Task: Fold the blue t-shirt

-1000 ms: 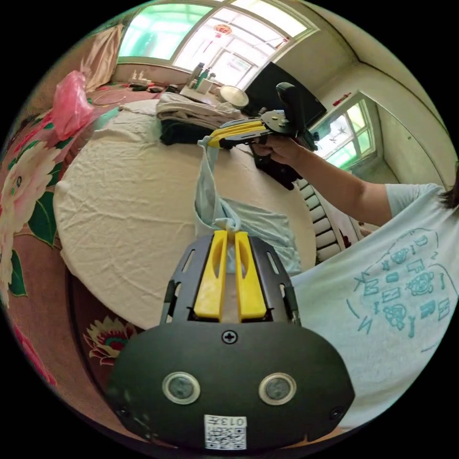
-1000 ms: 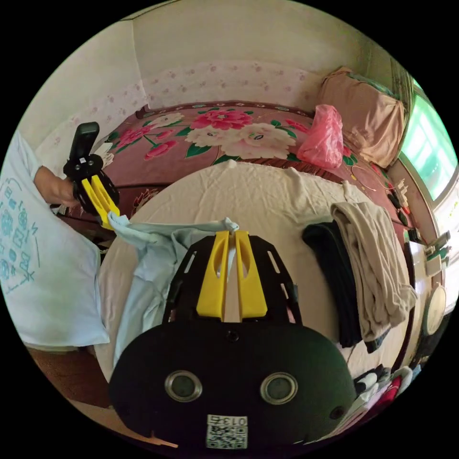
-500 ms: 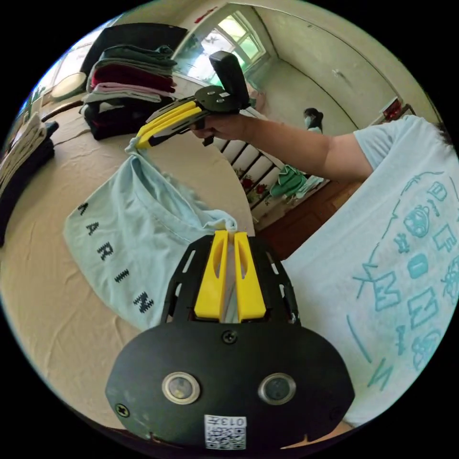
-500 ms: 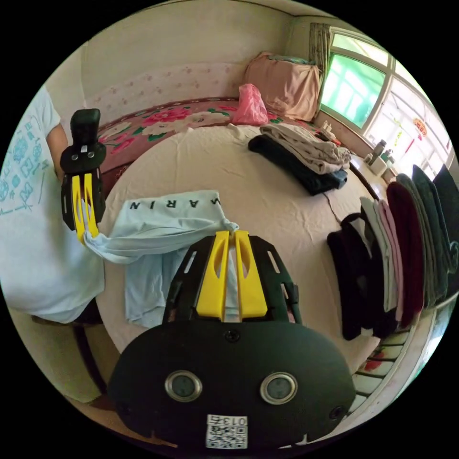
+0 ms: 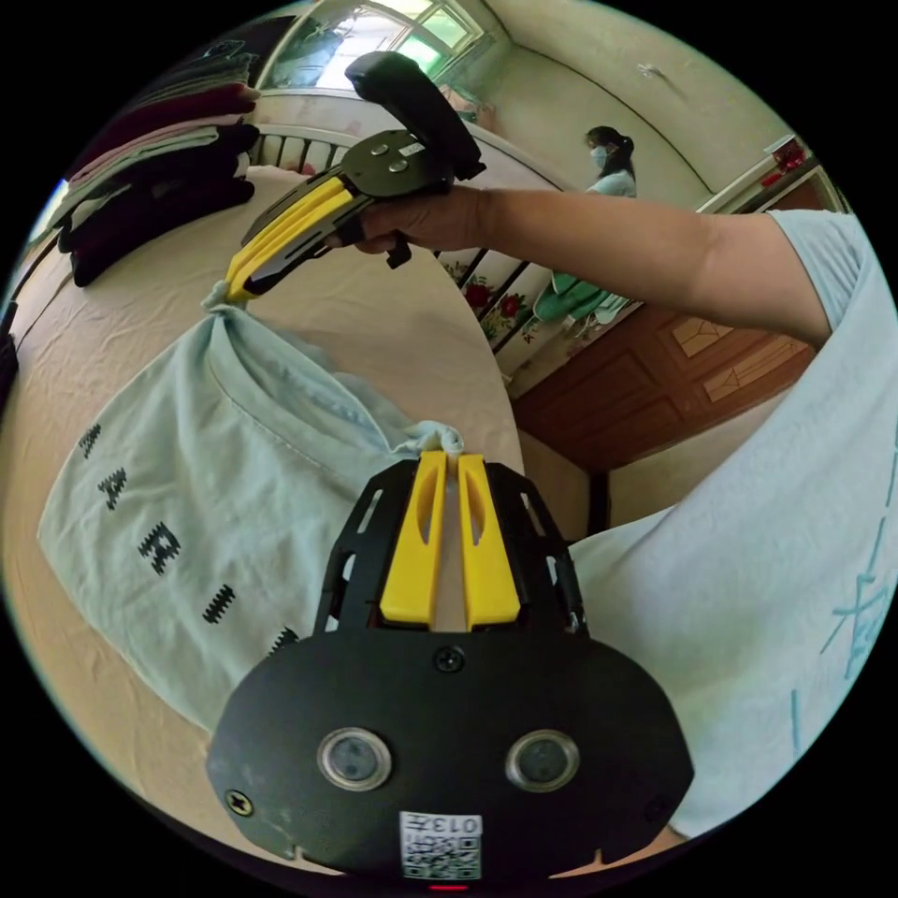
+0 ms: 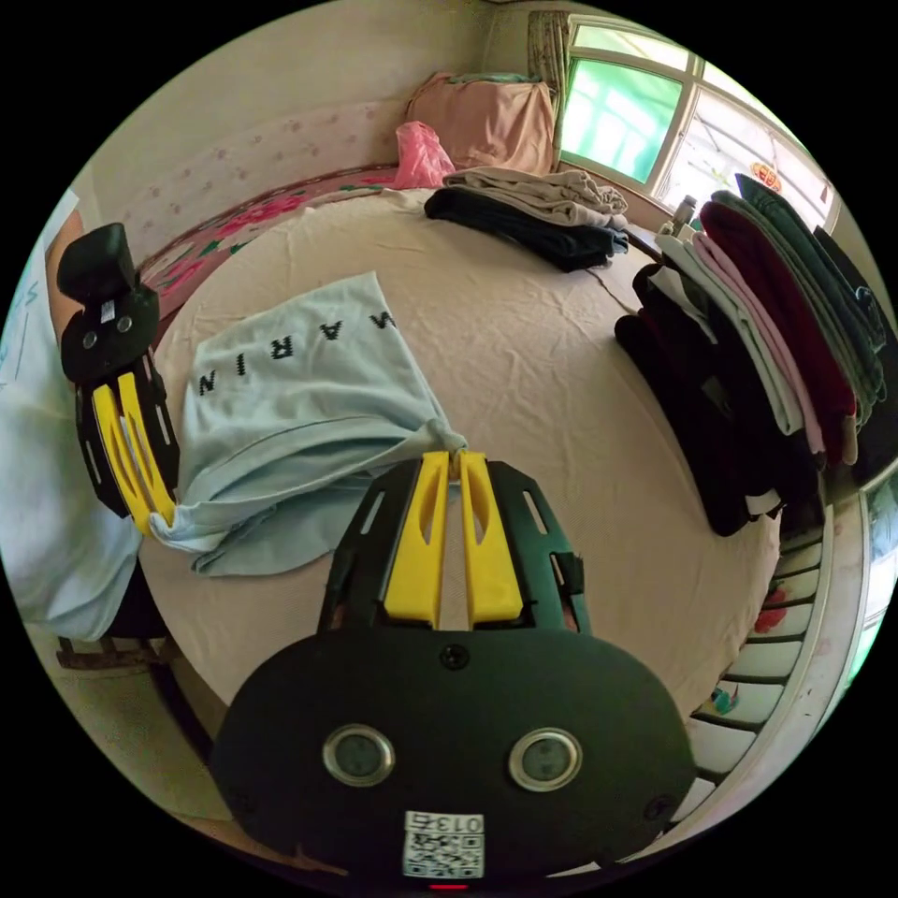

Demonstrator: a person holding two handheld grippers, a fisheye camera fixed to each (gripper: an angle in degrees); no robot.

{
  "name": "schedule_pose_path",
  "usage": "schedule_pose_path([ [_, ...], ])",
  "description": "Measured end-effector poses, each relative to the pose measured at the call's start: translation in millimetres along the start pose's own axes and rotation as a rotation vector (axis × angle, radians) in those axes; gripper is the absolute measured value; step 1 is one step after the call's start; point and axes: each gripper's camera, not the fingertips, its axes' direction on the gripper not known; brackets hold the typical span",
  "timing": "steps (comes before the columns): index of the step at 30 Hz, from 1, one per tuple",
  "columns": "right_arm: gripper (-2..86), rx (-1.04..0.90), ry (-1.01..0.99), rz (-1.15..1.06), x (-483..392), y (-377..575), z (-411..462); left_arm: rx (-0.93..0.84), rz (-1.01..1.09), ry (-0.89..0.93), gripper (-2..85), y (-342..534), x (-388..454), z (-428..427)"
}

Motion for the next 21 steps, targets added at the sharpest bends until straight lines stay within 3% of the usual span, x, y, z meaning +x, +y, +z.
schedule_pose_path([
  [7,6.5,-0.026,-0.045,0.049,31.3,-14.0,-7.6,-0.063,-0.005,-0.012,3.3,-20.5,2.0,18.1],
  [9,8.1,-0.071,-0.073,0.119,52.8,-7.7,-14.8,-0.074,0.009,0.033,5.9,-25.1,5.8,18.1],
  [13,7.6,0.021,-0.067,0.287,82.0,2.3,-52.9,-0.016,0.148,0.075,7.7,-35.0,35.9,-6.4],
  [16,7.0,0.069,-0.041,0.290,70.6,-18.5,-66.7,0.097,0.193,-0.068,6.6,-33.1,47.6,-37.6],
  [21,7.9,-0.024,-0.021,0.389,67.3,-59.2,-22.3,0.088,-0.005,-0.209,6.3,-28.6,7.6,-52.4],
])
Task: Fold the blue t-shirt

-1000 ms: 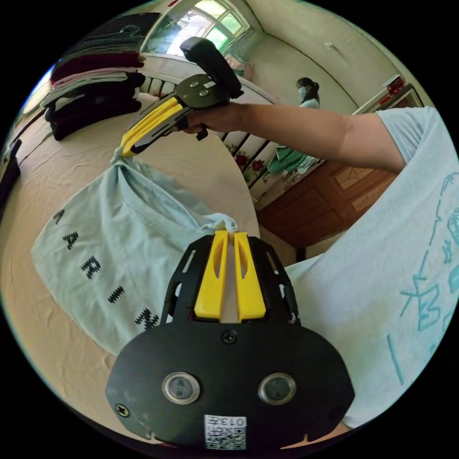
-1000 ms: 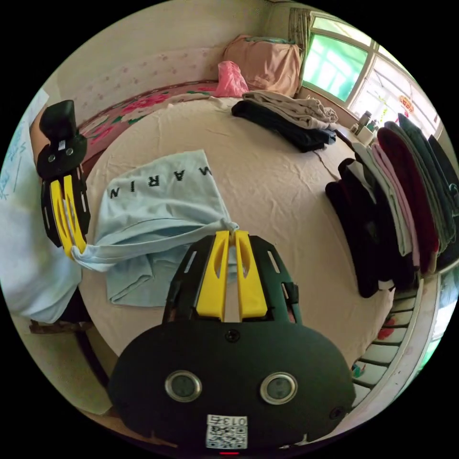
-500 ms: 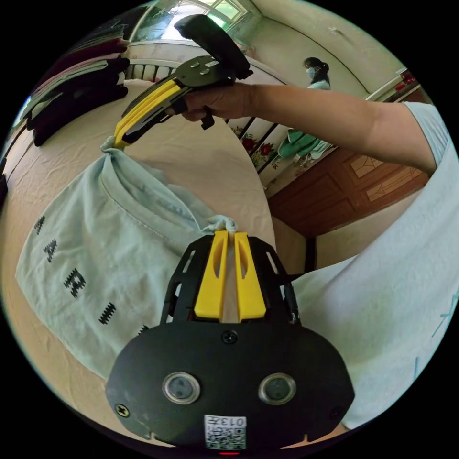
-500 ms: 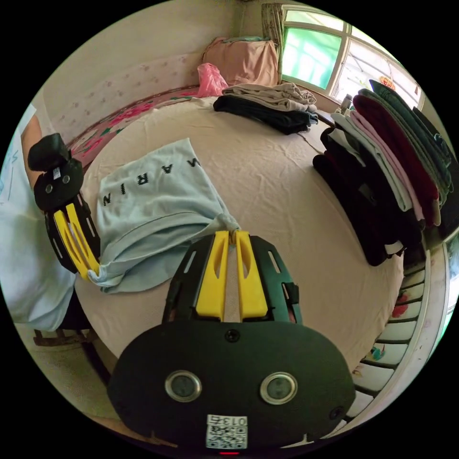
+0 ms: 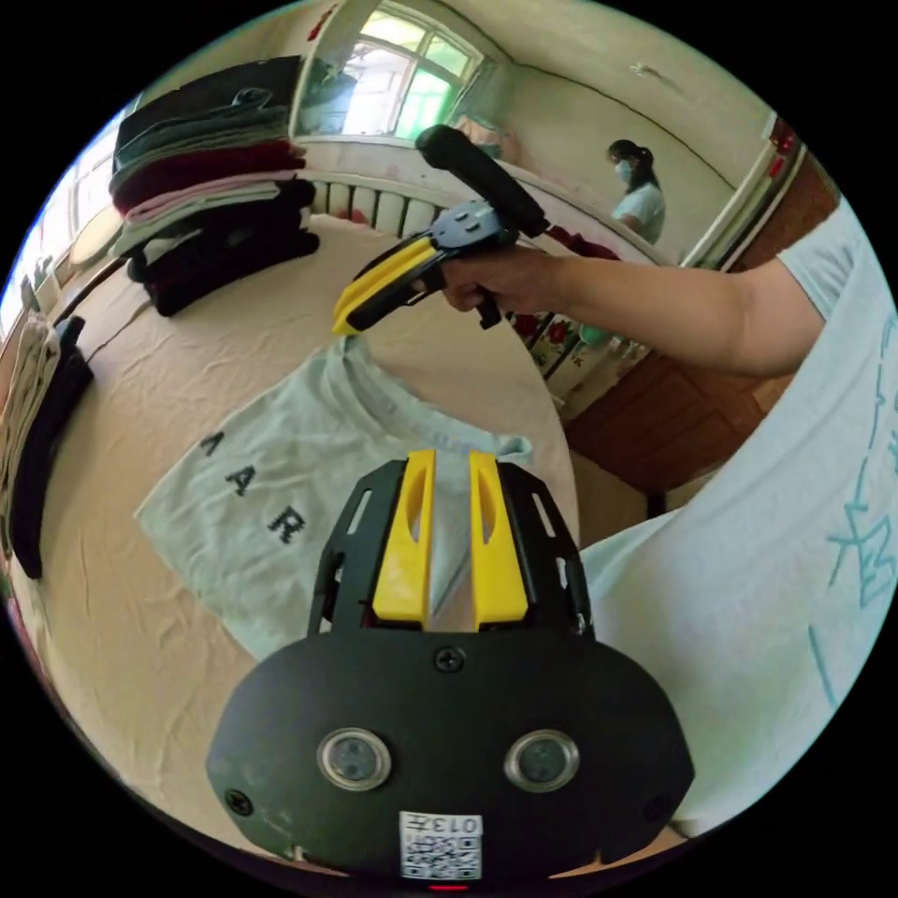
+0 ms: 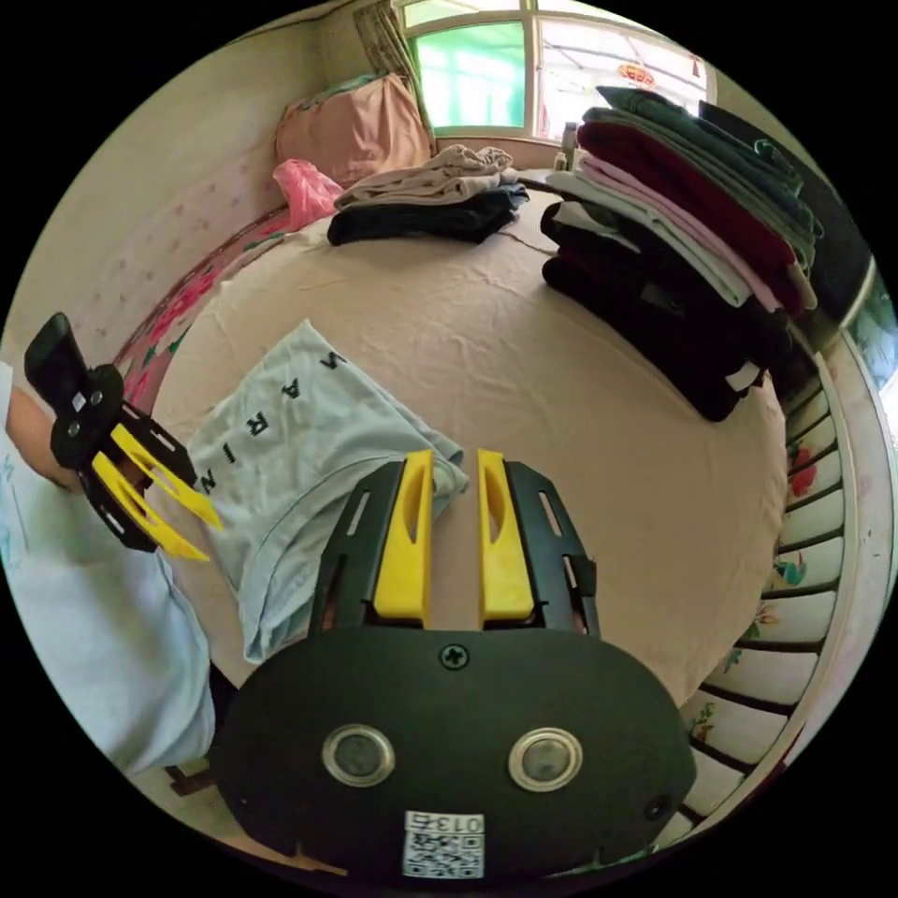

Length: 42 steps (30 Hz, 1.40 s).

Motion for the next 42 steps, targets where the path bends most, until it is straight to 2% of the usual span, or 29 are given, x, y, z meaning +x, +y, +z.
schedule_pose_path([
  [4,7.2,-0.119,-0.066,0.050,7.1,-13.8,32.3,-0.098,-0.106,-0.131,5.6,7.1,-29.8,8.3],
  [6,6.1,-0.125,-0.054,-0.001,2.7,-15.9,36.5,-0.137,-0.128,-0.105,4.9,12.3,-38.0,18.6],
  [8,4.9,-0.134,-0.014,-0.054,-4.5,-17.6,34.8,-0.074,-0.195,-0.044,3.1,18.9,-47.6,17.7],
  [10,3.8,-0.094,0.035,-0.082,-13.7,-18.3,21.2,-0.064,-0.236,-0.015,2.0,17.3,-50.6,8.4],
  [13,2.5,0.007,0.128,-0.143,-42.9,-24.0,-9.0,0.036,-0.215,-0.105,1.7,21.2,-35.6,-29.0],
  [17,1.0,0.085,-0.029,-0.261,-115.3,-52.1,-6.6,-0.003,-0.254,-0.279,1.8,42.6,-30.6,-44.5],
  [20,0.4,0.069,-0.079,-0.330,-167.8,-80.6,27.2,-0.111,-0.278,-0.212,1.4,48.5,-38.2,-24.6],
  [22,0.2,0.046,-0.112,-0.361,-191.9,-97.4,51.0,-0.106,-0.280,-0.234,1.0,49.1,-38.4,-20.2],
  [26,0.0,-0.148,-0.034,-0.432,-223.6,-117.2,115.3,-0.105,-0.316,-0.224,0.6,44.6,-42.2,-21.7],
  [30,0.0,-0.003,-0.111,-0.399,-224.7,-114.9,76.4,-0.019,-0.334,-0.218,0.7,44.8,-30.4,-48.3],
  [33,0.1,0.021,-0.194,-0.487,-249.3,-108.9,68.7,-0.104,-0.325,-0.234,0.9,50.5,-27.5,-36.0],
  [34,0.1,0.001,-0.191,-0.510,-256.5,-108.2,74.6,-0.129,-0.344,-0.216,1.0,54.3,-32.3,-26.5],
  [36,0.4,-0.191,-0.132,-0.572,-279.2,-108.4,117.3,-0.089,-0.384,-0.185,1.2,58.2,-40.3,-24.6],
  [37,0.5,-0.208,-0.130,-0.580,-281.3,-107.8,122.6,-0.092,-0.427,-0.147,1.5,58.0,-46.7,-26.7],
  [42,4.7,-0.024,-0.209,-0.529,-266.2,-132.2,81.3,-0.030,-0.502,-0.204,5.9,66.6,-50.3,-58.1],
])
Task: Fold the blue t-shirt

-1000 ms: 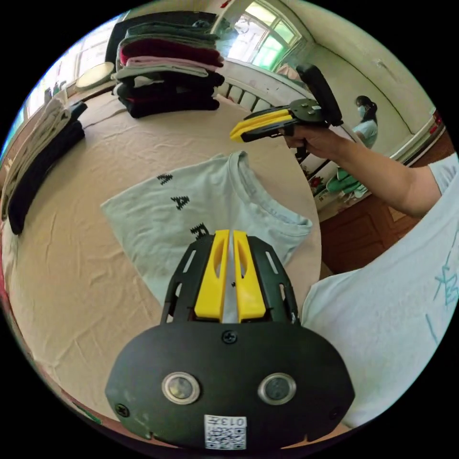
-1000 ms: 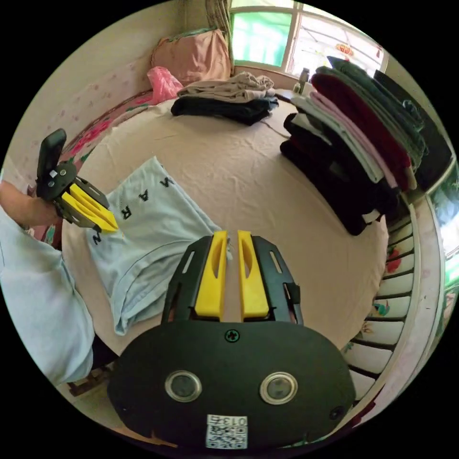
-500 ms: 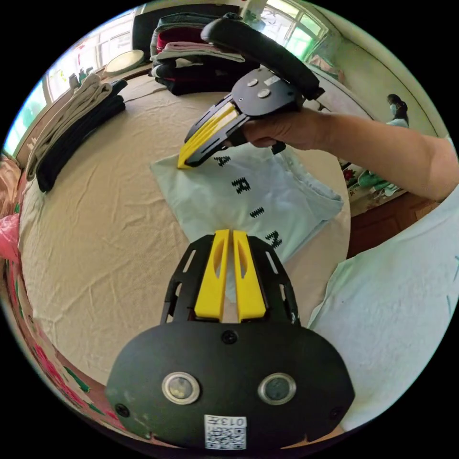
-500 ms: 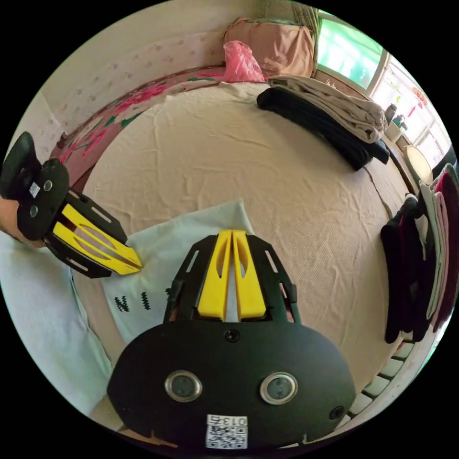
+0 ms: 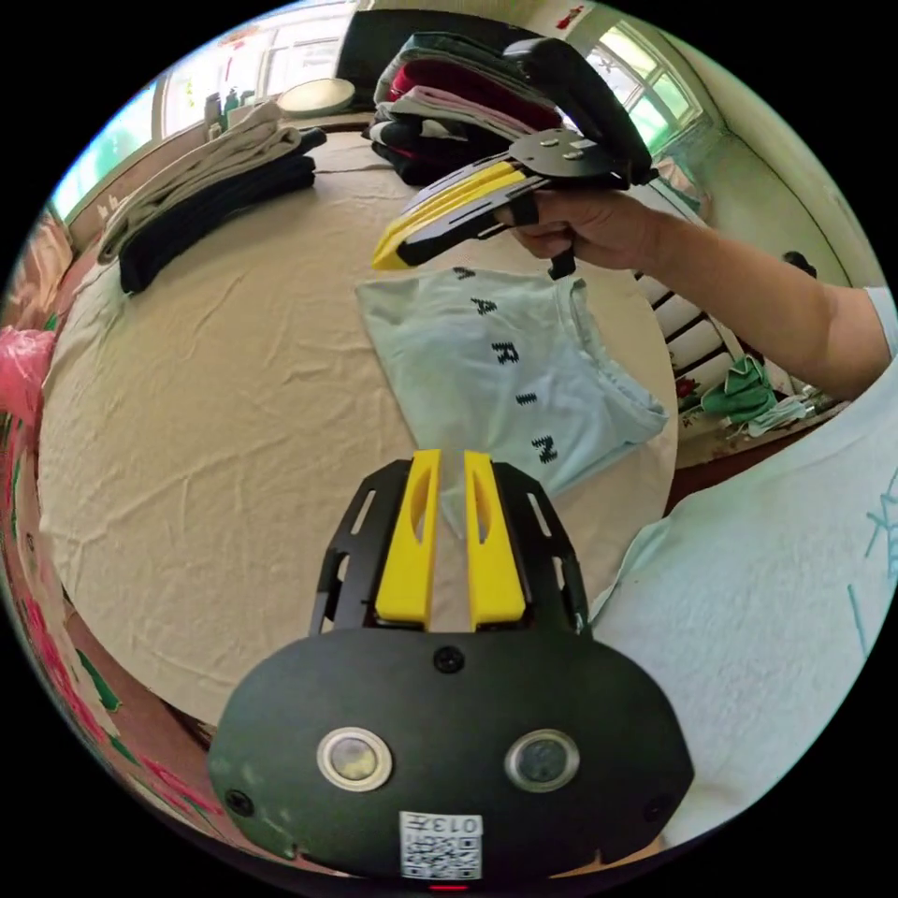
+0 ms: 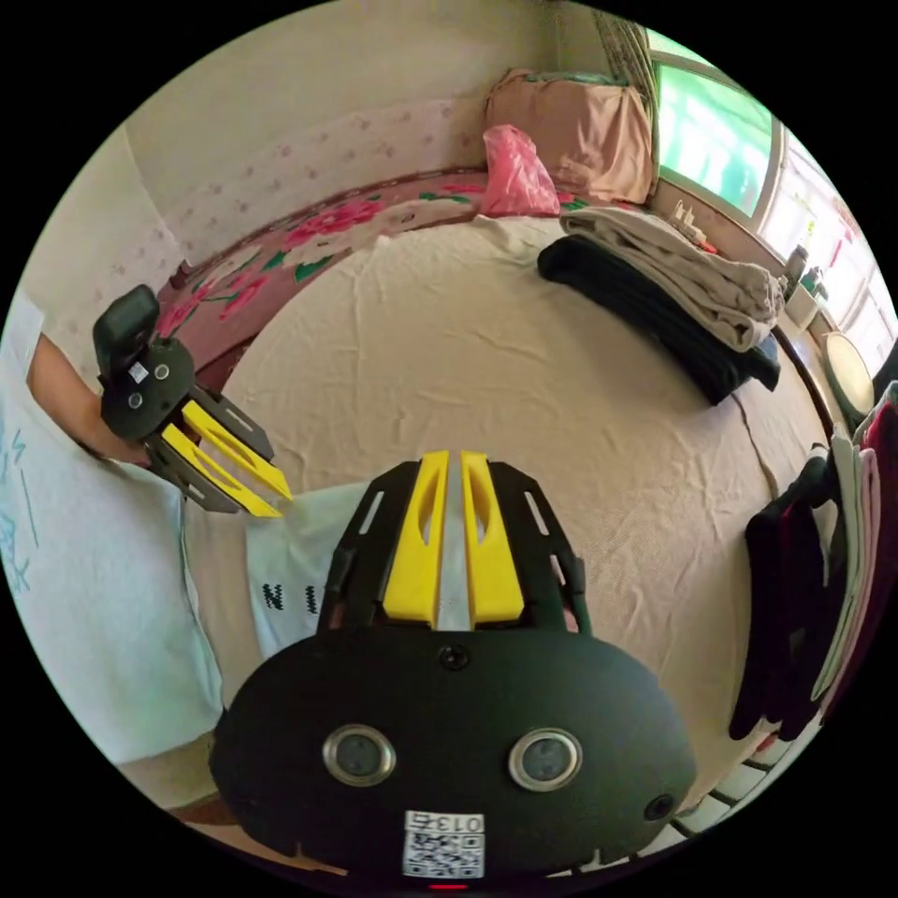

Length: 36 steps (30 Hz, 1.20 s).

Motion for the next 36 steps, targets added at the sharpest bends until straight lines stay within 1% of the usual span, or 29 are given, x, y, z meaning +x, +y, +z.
schedule_pose_path([
  [1,5.7,-0.012,-0.003,-0.009,2.3,-2.8,0.2,-0.005,-0.031,0.018,7.2,2.4,-6.0,-1.1],
  [5,8.4,-0.170,-0.093,-0.078,17.1,-22.0,31.1,-0.053,-0.104,0.131,9.7,5.2,-19.6,8.6],
  [8,8.7,-0.235,-0.164,-0.101,20.4,-30.7,49.9,-0.062,-0.116,0.138,9.8,2.7,-21.0,9.6],
  [10,8.6,-0.249,-0.175,-0.112,19.6,-34.9,54.5,-0.064,-0.138,0.155,9.7,0.2,-24.7,9.7],
  [13,7.0,-0.275,-0.185,-0.145,11.7,-41.5,57.4,-0.075,-0.163,0.172,8.4,-4.5,-30.6,9.6],
  [15,4.9,-0.281,-0.157,-0.190,-1.1,-46.3,53.6,-0.093,-0.157,0.162,7.2,-8.1,-31.8,9.2],
  [19,2.9,-0.297,-0.132,-0.202,-9.9,-54.4,43.3,-0.142,-0.160,0.163,2.5,-18.4,-29.9,7.2],
  [22,2.2,-0.249,-0.107,-0.220,-13.2,-55.9,17.0,-0.111,-0.149,0.184,1.4,-24.3,-25.1,-9.0],
  [25,1.9,-0.159,-0.079,-0.247,-14.3,-49.4,-31.8,-0.054,-0.115,0.259,0.9,-30.5,-16.2,-33.3],
  [27,1.8,-0.075,-0.040,-0.262,-13.8,-33.2,-79.6,-0.024,-0.067,0.287,0.8,-36.7,-5.6,-48.0],
  [30,1.7,0.004,0.017,-0.244,-10.1,-1.7,-138.0,-0.005,0.058,0.279,0.7,-52.2,24.0,-65.3],
  [32,1.6,0.044,0.052,-0.221,-8.4,22.0,-169.9,-0.006,0.177,0.280,0.7,-67.7,54.1,-69.4],
  [36,1.8,0.071,0.136,-0.121,-1.6,80.0,-215.9,-0.031,0.316,0.322,0.8,-93.3,96.1,-55.0],
])
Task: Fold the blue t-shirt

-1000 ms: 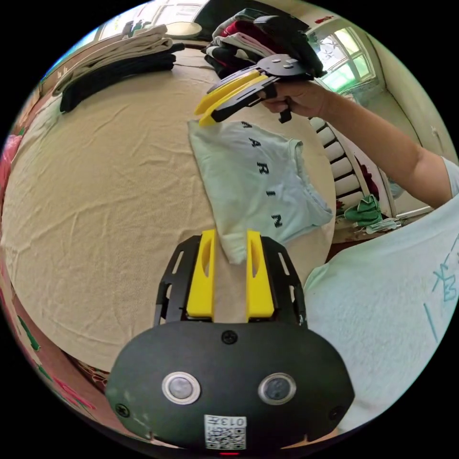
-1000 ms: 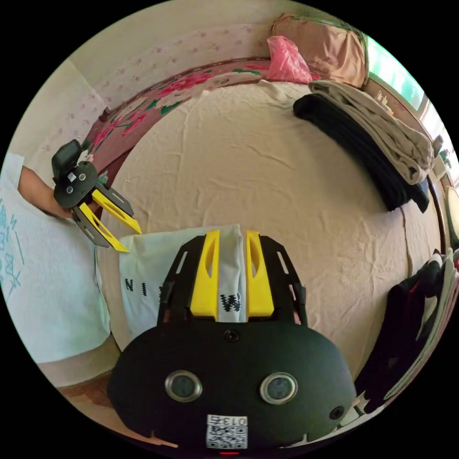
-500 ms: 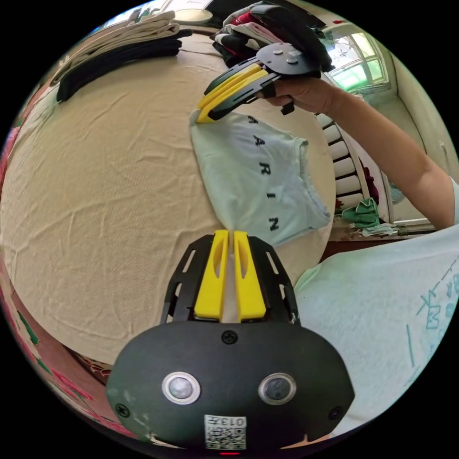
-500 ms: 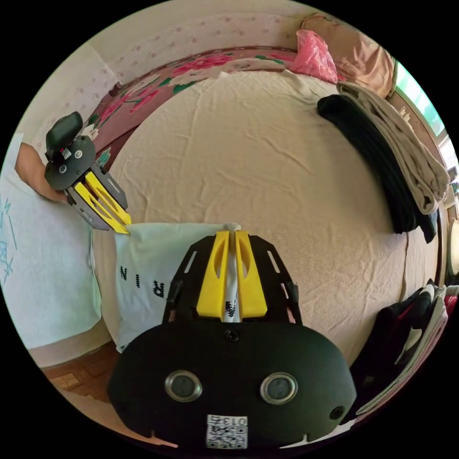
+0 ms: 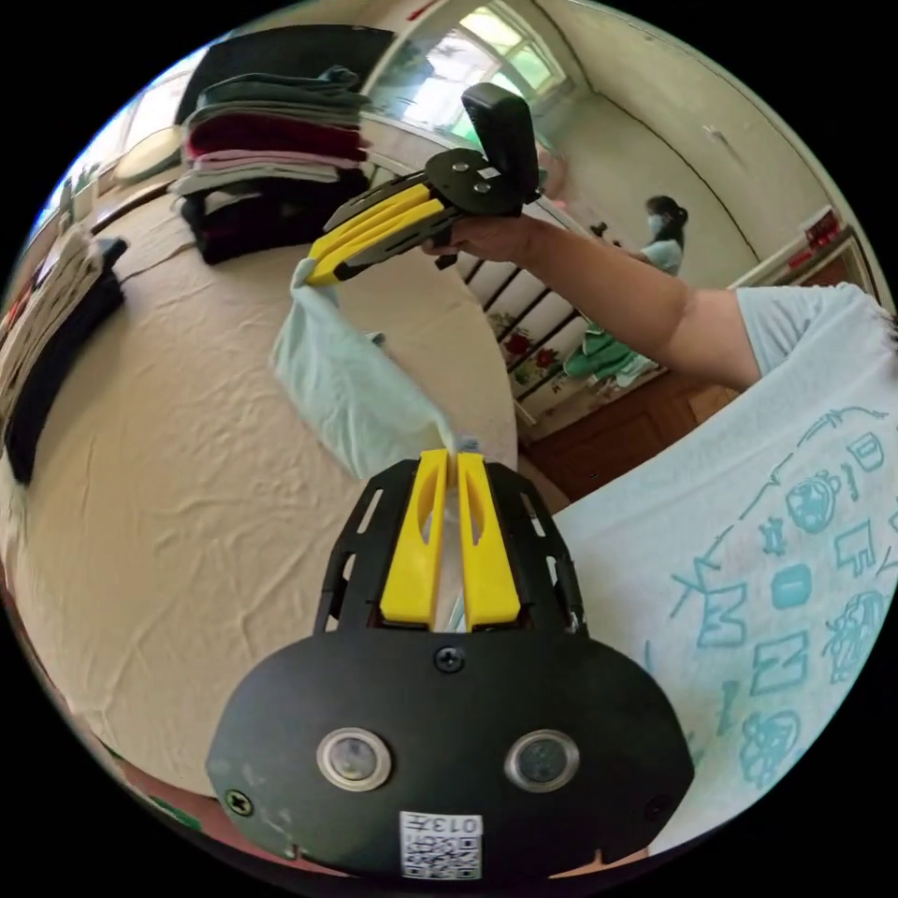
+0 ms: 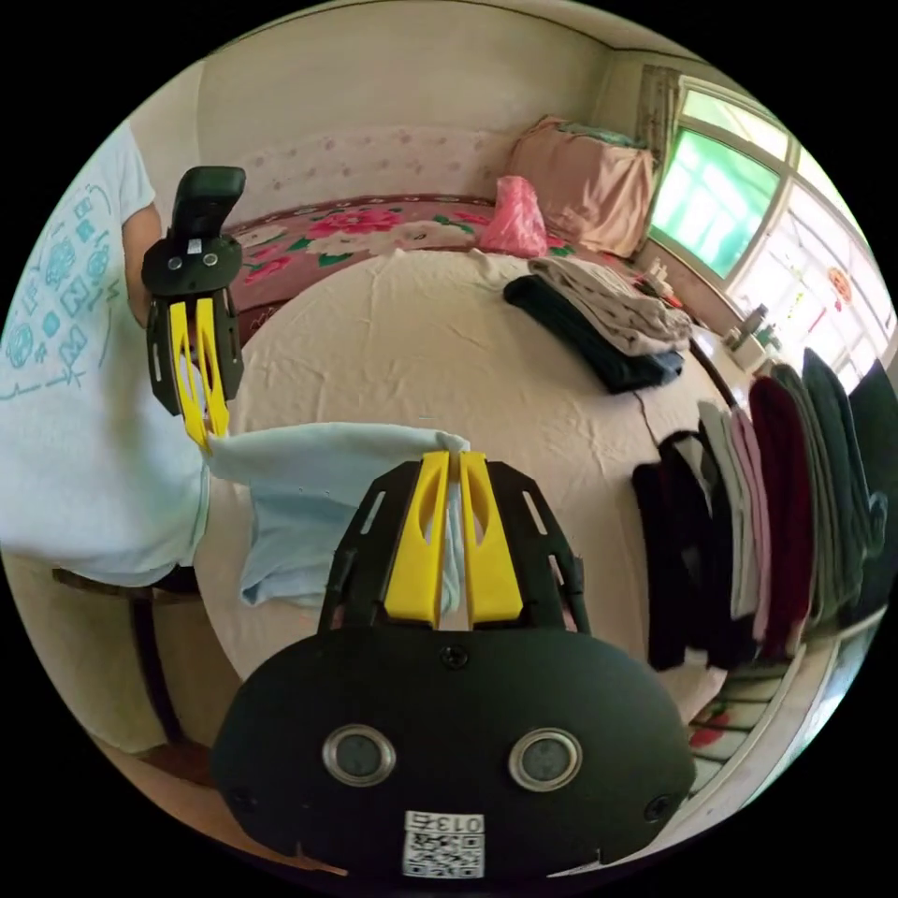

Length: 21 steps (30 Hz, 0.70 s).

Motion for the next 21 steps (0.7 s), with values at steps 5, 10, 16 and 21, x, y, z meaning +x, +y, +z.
schedule_pose_path([
  [5,2.5,-0.066,0.061,0.177,18.0,62.8,-1.9,-0.106,0.143,0.034,1.6,-49.2,17.5,69.7],
  [10,4.2,-0.143,-0.024,0.429,56.5,120.2,7.2,-0.237,0.146,0.135,4.5,-62.3,7.5,134.0],
  [16,2.4,0.036,0.027,0.689,79.5,151.5,-61.3,-0.049,0.160,0.023,5.7,-53.5,18.4,77.2],
  [21,0.4,0.087,0.035,0.596,70.7,97.5,-48.1,-0.116,0.098,-0.033,4.6,-50.2,-0.5,92.6],
])
